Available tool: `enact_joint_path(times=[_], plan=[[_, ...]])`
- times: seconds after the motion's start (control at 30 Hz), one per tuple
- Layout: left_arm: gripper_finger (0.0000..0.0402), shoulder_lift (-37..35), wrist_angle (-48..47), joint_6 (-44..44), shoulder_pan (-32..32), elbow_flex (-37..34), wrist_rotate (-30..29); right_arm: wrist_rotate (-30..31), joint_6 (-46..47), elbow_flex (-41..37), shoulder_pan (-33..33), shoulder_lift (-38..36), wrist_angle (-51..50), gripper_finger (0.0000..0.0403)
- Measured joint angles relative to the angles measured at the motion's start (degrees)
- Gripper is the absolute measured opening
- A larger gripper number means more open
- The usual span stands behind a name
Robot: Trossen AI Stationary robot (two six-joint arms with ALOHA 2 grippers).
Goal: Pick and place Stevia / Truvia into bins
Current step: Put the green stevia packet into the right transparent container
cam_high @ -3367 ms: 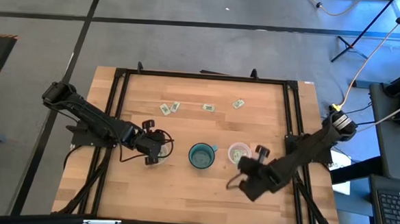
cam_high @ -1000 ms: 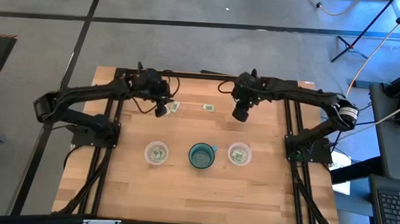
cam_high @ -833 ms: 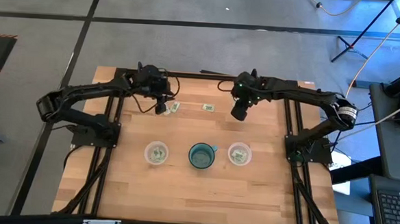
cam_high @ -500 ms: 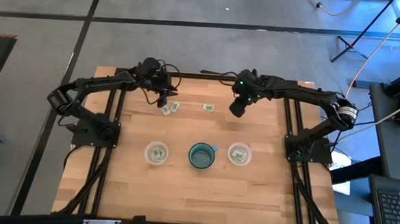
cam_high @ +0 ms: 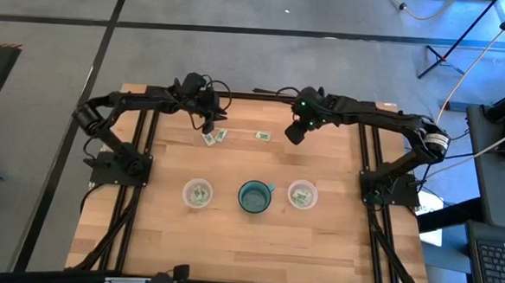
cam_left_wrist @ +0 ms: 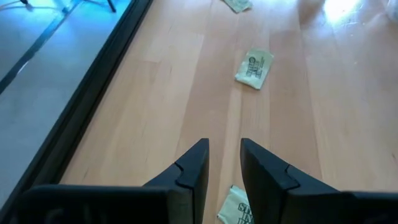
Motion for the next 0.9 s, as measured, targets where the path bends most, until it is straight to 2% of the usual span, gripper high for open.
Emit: enact_joint_path(times=[0.13,0.4,0.9], plan=[[0.0086,0.69,0.8,0.05,0.0,0.0,-0.35,0.18,-1.35,0.01,0.0,-0.12,1.27,0.0133],[0.0086,0.96,0.68,1.49,0.0,0.0,-0.52,0.22,5.28,0.02,-0.44,1.37,1.91,0.0134],[0.0086,0.96,0.47,3.39,0.0,0.0,-1.84,0.22,4.66,0.02,-4.34,14.41,0.61,0.0134]])
